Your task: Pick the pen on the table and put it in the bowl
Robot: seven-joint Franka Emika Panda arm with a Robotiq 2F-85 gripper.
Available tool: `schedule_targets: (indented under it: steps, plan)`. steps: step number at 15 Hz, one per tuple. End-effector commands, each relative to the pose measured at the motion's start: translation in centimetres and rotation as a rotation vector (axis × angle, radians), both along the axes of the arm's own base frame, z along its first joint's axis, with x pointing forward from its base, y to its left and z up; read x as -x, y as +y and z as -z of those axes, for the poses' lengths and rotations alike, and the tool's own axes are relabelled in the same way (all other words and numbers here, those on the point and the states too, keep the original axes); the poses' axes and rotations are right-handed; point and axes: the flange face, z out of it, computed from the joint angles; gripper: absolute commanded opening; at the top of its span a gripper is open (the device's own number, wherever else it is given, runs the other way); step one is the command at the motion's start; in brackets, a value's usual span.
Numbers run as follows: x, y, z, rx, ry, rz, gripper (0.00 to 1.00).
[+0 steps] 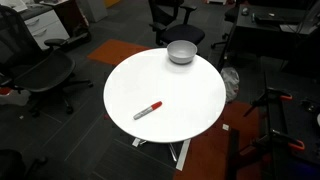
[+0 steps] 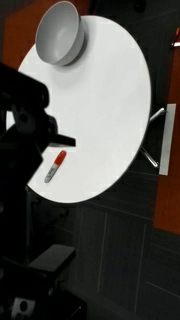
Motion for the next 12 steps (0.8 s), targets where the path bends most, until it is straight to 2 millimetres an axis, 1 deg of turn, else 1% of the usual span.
schedule_targets:
  steps: [1, 3, 10, 12]
  plan:
    - [0.1, -0.1, 0.4, 0.004, 0.012, 0.002, 1.00]
    - [0.1, -0.3, 1.1, 0.009, 0.028, 0.004, 1.00]
    - [0.1, -0.3, 1.3, 0.010, 0.033, 0.004, 1.00]
    - [-1.0, -0.1, 0.8, 0.027, 0.042, -0.010, 1.00]
